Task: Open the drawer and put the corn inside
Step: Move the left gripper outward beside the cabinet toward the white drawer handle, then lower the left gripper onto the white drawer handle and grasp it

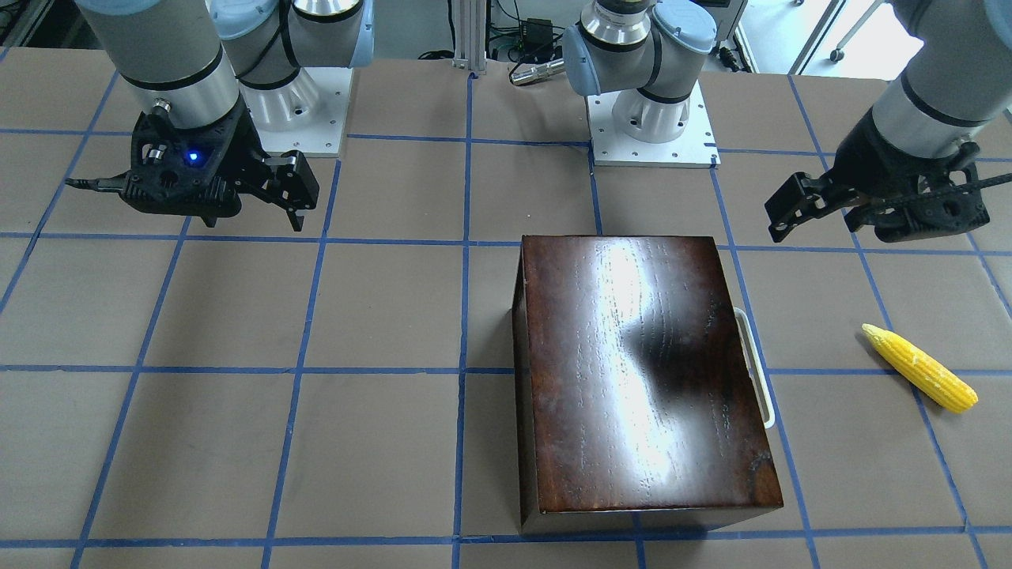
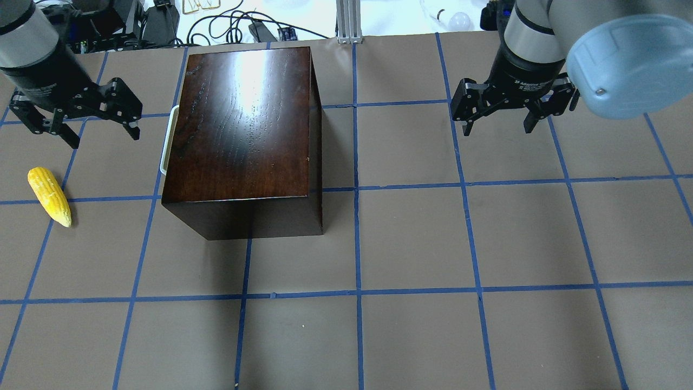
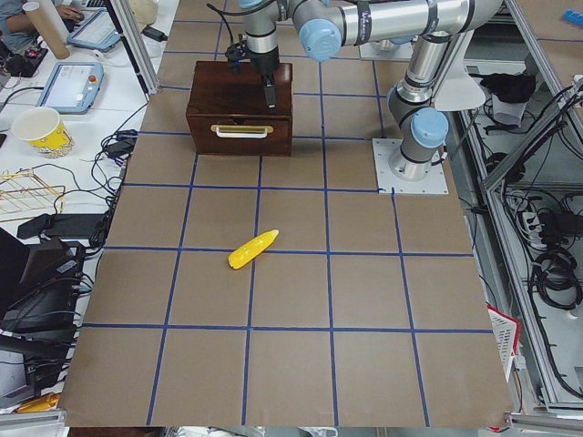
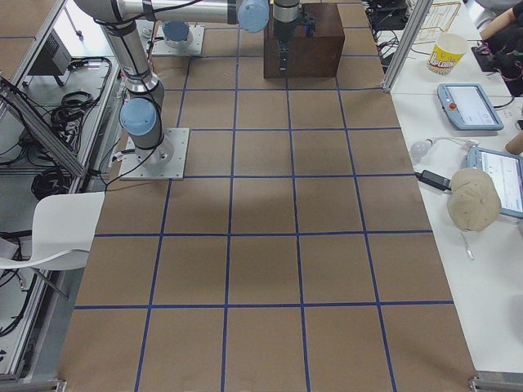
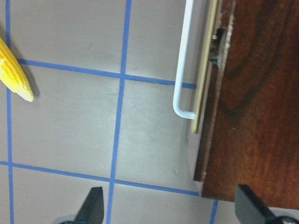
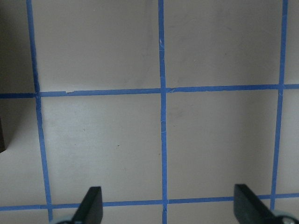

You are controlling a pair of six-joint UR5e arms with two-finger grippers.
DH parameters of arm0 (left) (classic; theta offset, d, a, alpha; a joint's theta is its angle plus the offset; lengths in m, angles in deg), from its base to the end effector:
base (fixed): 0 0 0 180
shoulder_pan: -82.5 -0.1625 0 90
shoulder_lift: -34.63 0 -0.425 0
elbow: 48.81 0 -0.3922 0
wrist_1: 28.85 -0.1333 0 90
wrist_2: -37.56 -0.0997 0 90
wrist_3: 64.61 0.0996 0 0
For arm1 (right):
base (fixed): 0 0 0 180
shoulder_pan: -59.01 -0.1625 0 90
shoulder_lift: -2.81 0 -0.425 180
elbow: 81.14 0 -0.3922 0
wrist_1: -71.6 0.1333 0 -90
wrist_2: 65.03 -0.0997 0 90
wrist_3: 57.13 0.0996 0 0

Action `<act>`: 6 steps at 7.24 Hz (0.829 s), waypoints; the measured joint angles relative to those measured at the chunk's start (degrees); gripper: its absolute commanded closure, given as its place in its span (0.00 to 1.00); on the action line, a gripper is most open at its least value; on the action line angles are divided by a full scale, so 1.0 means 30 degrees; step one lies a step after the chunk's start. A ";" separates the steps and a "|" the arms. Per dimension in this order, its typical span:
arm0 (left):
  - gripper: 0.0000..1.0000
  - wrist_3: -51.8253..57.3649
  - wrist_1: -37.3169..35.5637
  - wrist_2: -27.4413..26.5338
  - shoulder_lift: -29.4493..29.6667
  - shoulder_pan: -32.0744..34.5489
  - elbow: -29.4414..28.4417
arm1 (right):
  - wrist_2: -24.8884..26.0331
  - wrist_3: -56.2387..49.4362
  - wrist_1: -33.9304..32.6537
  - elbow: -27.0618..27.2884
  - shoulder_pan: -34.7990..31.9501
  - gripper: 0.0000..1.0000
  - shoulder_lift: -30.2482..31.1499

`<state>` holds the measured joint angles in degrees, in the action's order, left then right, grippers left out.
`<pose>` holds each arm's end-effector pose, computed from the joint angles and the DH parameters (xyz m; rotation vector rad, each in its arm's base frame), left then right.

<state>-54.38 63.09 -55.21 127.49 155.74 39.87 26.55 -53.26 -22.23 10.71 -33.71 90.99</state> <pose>0.0231 -0.5223 0.4711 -0.1747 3.1019 0.1093 0.1544 -0.4981 0.4629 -0.0313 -3.1141 0.0068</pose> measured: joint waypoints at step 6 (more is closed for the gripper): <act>0.00 0.5843 -0.2436 0.3910 0.3262 -0.2449 0.0012 | 0.0000 -0.0001 0.0018 0.0000 -0.0001 0.00 0.0003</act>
<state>-36.85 55.78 -43.48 137.28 148.39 39.90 26.55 -53.26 -22.18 10.71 -33.71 91.00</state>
